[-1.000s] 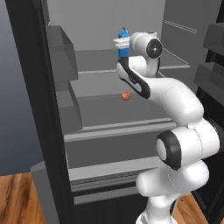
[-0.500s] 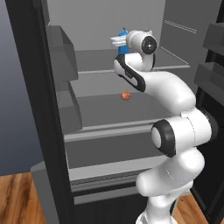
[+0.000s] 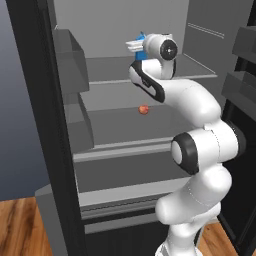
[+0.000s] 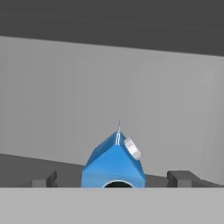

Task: Take out the milk from the fridge and place it on the tray on the counter. Then take the sugar cube near the tray and place it in the tray.

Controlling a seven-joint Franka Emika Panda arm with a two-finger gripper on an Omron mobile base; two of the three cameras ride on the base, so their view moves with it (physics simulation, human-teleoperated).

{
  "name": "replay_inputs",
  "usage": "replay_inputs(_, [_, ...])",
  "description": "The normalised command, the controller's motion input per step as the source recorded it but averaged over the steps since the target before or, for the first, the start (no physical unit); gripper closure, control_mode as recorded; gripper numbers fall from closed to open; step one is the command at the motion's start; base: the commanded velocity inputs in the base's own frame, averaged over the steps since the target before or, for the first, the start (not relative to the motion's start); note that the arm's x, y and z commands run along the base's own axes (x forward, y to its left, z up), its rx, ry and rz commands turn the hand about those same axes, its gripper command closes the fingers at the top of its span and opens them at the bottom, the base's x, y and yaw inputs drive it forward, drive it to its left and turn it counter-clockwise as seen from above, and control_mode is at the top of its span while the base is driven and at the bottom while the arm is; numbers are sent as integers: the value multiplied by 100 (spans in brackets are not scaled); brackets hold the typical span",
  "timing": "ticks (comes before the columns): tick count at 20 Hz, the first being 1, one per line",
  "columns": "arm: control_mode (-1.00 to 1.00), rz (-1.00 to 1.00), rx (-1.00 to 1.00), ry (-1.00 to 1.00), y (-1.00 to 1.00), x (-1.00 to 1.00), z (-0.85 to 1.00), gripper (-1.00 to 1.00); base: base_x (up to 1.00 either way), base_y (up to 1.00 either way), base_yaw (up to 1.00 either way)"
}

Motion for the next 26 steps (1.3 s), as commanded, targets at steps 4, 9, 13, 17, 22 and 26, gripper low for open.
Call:
replay_inputs(4, [-100, 0, 0, 0, 0, 9, -1, -100, 0, 0, 0])
replay_inputs(9, [-100, 0, 0, 0, 0, 18, -11, -100, 0, 0, 0])
replay_inputs(13, [-100, 0, 0, 0, 0, 13, -3, -100, 0, 0, 0])
replay_inputs(17, [-100, 0, 0, 0, 0, 10, -2, 100, 0, 0, 0])
replay_inputs(22, [-100, 0, 0, 1, 2, 2, -7, 100, 0, 0, 0])
replay_inputs(26, [-100, 0, 1, 7, 0, -13, -5, 100, 0, 0, 0])
